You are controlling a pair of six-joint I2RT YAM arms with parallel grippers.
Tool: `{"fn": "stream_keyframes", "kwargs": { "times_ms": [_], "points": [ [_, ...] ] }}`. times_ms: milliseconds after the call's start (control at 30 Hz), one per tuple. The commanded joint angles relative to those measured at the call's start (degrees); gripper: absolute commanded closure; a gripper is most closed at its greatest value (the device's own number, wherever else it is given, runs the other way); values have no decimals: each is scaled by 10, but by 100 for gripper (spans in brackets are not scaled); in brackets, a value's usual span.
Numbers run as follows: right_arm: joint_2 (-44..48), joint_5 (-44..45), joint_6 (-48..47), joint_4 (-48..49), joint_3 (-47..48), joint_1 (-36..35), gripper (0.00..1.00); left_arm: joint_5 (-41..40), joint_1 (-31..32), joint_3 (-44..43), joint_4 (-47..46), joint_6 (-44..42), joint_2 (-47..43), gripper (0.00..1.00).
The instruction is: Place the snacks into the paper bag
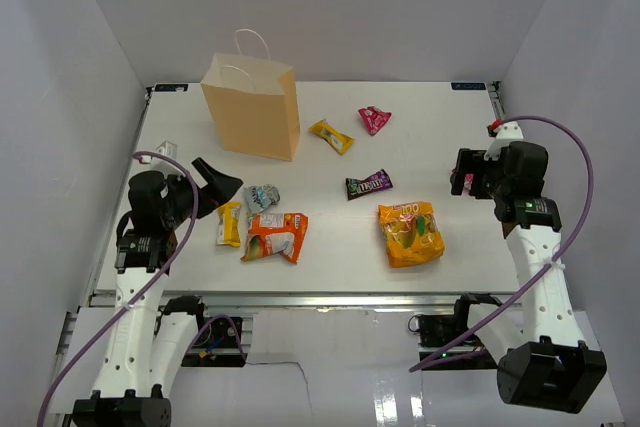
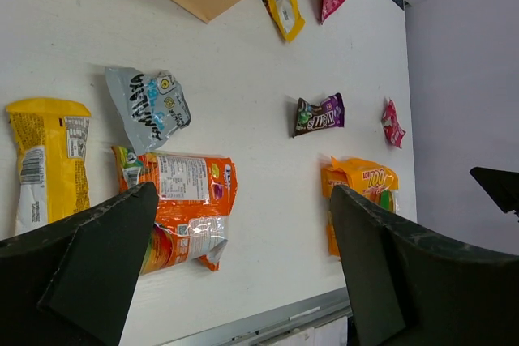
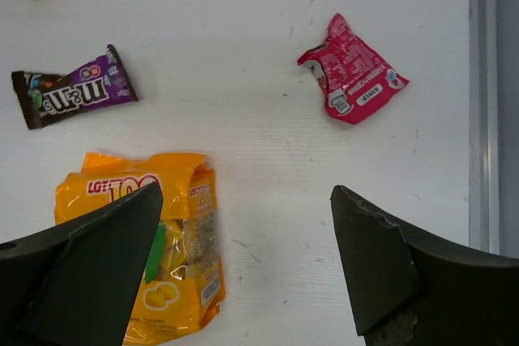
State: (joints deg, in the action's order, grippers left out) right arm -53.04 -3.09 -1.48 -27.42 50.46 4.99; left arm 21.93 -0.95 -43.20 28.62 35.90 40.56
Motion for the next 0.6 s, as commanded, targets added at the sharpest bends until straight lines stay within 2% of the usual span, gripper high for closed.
{"fn": "stream_keyframes", "kwargs": {
  "times_ms": [0, 67, 100, 233, 333, 567],
  "points": [
    [4, -135, -68, -18, 31, 3, 10, -16, 0, 8, 35, 9, -14, 2],
    [8, -223, -180, -52, 36, 3, 10, -35, 0, -5, 63, 9, -7, 2],
    [7, -316, -226, -76, 46, 1, 10, -55, 0, -9, 72, 9, -2, 2],
    [-14, -428, -367, -164, 64, -4, 10, -98, 0, -24, 100, 10, 50, 2],
    [-28, -434, -362, -153, 47, -4, 10, -126, 0, -39, 120, 8, 112, 3],
    [-77, -442, -330, -111, 44, -4, 10, -288, 145, -53, 124, 20, 222, 7]
  ]
}}
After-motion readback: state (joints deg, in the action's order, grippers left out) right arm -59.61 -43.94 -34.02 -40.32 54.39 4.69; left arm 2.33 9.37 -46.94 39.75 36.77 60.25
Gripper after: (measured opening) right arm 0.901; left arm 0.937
